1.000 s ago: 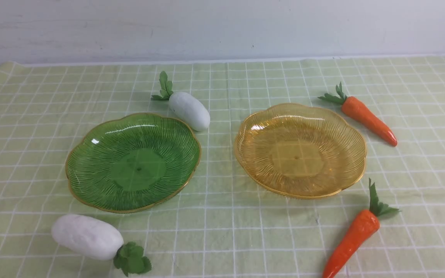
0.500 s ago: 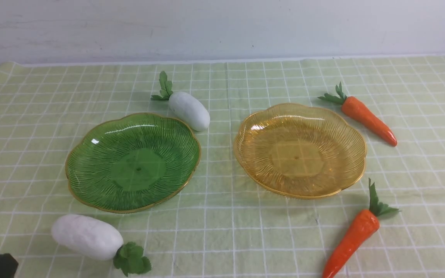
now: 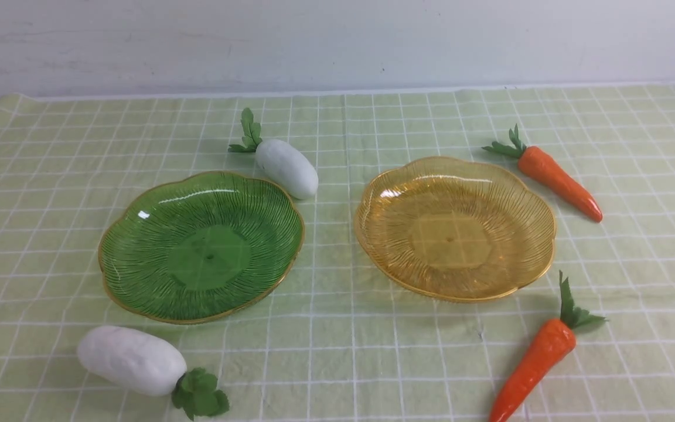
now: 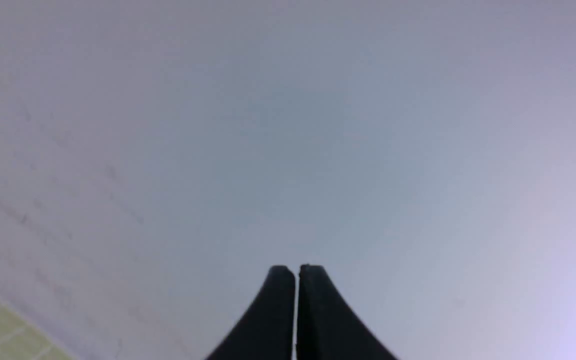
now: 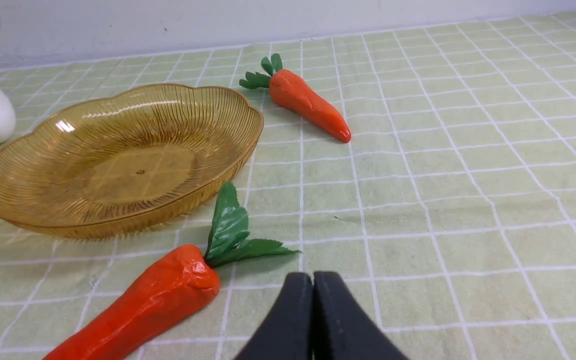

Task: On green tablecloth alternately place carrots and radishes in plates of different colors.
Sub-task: 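Pick up the white radish and place it in the left plate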

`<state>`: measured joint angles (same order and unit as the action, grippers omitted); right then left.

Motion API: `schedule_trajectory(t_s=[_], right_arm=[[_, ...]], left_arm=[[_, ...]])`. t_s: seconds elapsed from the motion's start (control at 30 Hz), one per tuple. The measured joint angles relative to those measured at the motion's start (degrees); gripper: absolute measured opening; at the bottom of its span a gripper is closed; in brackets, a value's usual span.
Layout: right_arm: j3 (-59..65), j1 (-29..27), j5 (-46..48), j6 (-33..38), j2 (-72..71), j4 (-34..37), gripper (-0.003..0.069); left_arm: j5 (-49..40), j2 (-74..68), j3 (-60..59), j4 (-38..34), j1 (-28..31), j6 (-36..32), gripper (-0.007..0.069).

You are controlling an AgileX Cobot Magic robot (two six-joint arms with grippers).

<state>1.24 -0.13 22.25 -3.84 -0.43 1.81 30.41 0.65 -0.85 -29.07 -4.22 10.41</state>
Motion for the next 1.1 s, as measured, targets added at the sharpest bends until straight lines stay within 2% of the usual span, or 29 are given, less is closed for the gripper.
schedule_trajectory(t_s=[0.1, 0.17, 0.2, 0.23, 0.33, 0.47, 0.53, 0.63, 0.77, 0.93, 1.1], right_arm=[[0.09, 0.00, -1.10, -0.07, 0.00, 1.35, -0.0014], [0.48, 0.00, -6.86, -0.56, 0.00, 7.42, -0.0014], [0.48, 0.00, -7.90, -0.87, 0.00, 9.21, -0.0014], [0.48, 0.00, -11.03, -1.56, 0.00, 13.02, -0.0014], [0.48, 0.00, -17.18, -2.20, 0.00, 23.10, -0.0014], [0.48, 0.00, -19.93, -2.38, 0.00, 31.29, -0.0014], [0.48, 0.00, -20.30, -2.19, 0.00, 32.92, -0.0014], [0.48, 0.00, -20.93, -2.12, 0.00, 34.04, -0.0014], [0.37, 0.00, -19.48, -1.93, 0.00, 35.14, -0.0014], [-7.47, 0.00, -3.99, 0.47, 1.99, 33.82, -0.0014], [-19.01, 0.00, 7.94, 8.37, 12.73, 30.95, -0.0014]], left_arm=[[-2.45, 0.00, 4.20, 0.51, 0.00, 0.59, -0.0008], [-16.37, -0.78, 15.50, 2.60, 0.00, 0.44, -0.0008], [-18.57, -1.23, 17.14, 2.88, 0.00, 0.36, -0.0008], [-24.36, -2.92, 21.15, 3.22, 0.00, -0.13, -0.0008], [-46.09, -13.11, 32.64, 4.61, 0.00, -1.95, -0.0008], [-68.20, -28.34, 38.95, 7.05, 0.00, -2.47, -0.0008], [-73.40, -35.29, 39.28, 8.22, 0.00, -2.47, -0.0008], [-77.55, -43.25, 39.28, 9.68, 0.00, -2.47, -0.0008], [-77.87, -55.54, 39.40, 12.10, 0.00, -2.47, -0.0008], [-76.36, -65.90, 39.92, 13.42, 0.00, -1.29, -0.0008], [-75.72, -72.15, 42.11, 13.66, 0.00, -1.06, 0.0011]])
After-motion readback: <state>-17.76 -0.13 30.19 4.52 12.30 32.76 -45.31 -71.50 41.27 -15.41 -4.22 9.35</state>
